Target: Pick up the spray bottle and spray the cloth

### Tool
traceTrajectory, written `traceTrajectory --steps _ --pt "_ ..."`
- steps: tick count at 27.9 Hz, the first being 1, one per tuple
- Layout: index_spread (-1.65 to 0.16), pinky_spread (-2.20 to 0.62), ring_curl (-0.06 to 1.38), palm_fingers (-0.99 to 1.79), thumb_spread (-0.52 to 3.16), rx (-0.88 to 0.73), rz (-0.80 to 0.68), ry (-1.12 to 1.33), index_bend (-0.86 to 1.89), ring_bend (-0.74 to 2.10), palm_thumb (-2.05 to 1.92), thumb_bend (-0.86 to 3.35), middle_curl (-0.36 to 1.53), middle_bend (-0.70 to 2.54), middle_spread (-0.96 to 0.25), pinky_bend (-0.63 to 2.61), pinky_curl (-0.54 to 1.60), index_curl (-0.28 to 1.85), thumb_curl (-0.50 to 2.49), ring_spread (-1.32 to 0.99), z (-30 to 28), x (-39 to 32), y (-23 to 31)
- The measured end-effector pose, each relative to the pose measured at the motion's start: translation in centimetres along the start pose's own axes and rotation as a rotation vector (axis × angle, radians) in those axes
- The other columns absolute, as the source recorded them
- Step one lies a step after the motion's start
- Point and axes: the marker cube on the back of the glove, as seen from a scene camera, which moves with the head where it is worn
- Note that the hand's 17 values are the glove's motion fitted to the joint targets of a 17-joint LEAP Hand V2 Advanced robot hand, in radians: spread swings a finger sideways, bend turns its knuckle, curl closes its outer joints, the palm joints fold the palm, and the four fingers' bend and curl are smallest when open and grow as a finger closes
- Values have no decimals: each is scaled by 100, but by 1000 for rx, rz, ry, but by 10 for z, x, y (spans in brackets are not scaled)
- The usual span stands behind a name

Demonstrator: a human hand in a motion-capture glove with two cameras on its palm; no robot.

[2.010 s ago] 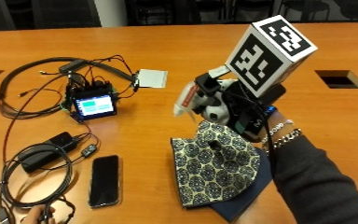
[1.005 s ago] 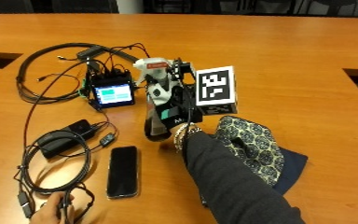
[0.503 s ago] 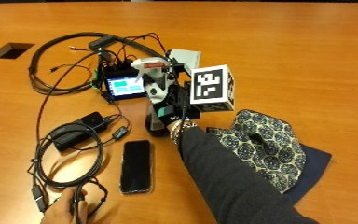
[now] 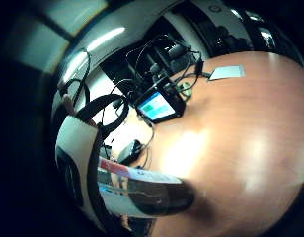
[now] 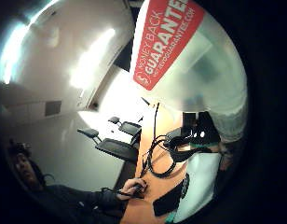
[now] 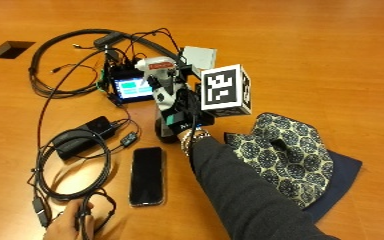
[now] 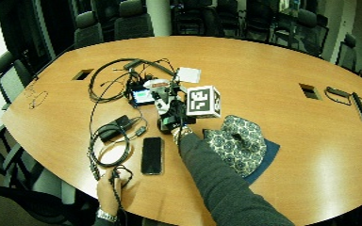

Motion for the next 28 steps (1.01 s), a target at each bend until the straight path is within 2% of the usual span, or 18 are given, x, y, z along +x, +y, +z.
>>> traceTrajectory --steps 9,16,23,28 --pt "-27 -33 44 128 108 -45 32 19 14 71 87 -2 53 47 -23 62 42 44 61 -22 3 21 15" --pt "-28 -31 44 122 115 -103 110 33 12 69 86 -1 53 47 -22 59 41 42 57 -22 17 28 28" --pt "-29 -15 43 82 118 -173 170 46 8 59 85 -1 49 38 -20 48 40 38 54 -17 26 34 40" --pt "-31 -3 41 68 119 -233 164 114 7 53 83 -2 46 31 -16 48 39 34 52 -16 25 29 46"
